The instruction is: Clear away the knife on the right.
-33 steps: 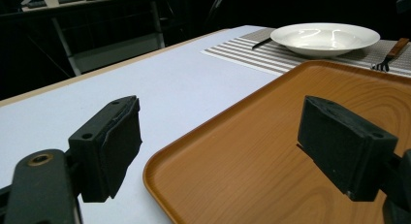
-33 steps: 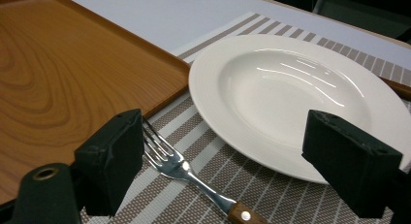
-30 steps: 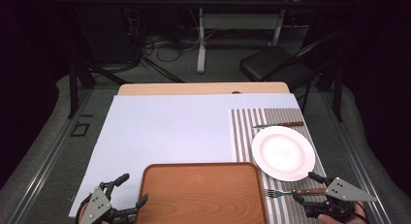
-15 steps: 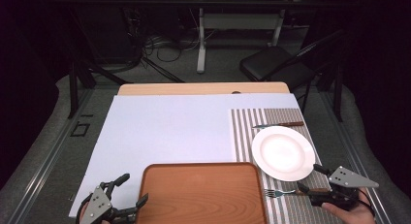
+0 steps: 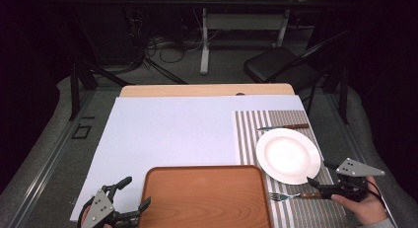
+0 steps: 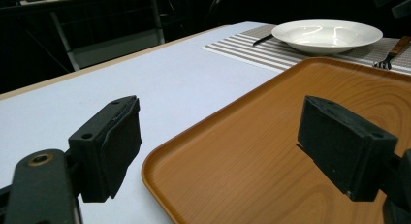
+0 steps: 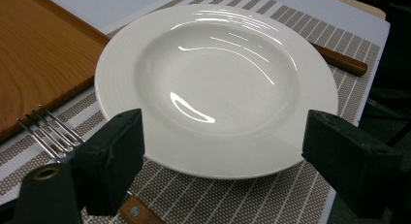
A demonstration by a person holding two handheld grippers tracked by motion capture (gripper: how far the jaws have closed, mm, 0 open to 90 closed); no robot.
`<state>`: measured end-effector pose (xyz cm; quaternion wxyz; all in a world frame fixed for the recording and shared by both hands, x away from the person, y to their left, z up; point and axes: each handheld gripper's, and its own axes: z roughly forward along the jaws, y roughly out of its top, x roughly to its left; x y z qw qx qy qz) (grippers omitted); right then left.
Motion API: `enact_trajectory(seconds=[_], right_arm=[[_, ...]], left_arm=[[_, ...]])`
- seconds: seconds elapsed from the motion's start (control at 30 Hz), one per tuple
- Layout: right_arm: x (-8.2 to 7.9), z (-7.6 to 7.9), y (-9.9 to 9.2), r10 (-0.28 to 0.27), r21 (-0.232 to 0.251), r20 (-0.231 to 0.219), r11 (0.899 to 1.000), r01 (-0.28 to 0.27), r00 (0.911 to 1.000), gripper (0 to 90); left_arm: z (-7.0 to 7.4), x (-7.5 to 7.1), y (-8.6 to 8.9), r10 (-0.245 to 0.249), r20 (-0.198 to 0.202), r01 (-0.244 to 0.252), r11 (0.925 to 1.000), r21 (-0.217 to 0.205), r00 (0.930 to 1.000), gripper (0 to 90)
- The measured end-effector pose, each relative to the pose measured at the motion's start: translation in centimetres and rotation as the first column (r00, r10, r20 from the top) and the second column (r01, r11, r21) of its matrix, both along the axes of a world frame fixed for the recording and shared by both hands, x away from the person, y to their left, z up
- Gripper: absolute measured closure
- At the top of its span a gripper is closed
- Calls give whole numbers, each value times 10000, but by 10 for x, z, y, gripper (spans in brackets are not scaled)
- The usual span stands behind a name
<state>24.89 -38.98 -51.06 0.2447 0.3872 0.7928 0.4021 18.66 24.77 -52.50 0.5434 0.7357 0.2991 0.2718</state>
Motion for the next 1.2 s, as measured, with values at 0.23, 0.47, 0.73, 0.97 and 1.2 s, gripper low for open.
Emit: enact_trajectory(seconds=[0.23, 0.47, 0.73, 0.97, 1.2], right_arm=[[16, 3, -4, -1, -112, -163, 9999, 0, 9999, 146], [33, 7, -7, -10, -160, -254, 9999, 6, 9997, 146], [49, 9, -9, -54, -102, -335, 9999, 50, 9994, 145], [66, 10, -9, -99, -187, -428, 9998, 91, 9990, 145], [82, 13, -7, -26, -181, -457, 9998, 18, 9990, 145]], left_arm=[[0, 0, 0, -5, -5, 5, 10000, 1, 10000, 156], [0, 0, 0, -17, -25, 17, 10000, 15, 10000, 156], [0, 0, 0, -15, -28, 16, 10000, 12, 10000, 156], [0, 1, 0, 17, -24, -17, 10000, 11, 10000, 156], [0, 1, 0, 3, -30, -3, 10000, 25, 10000, 156]])
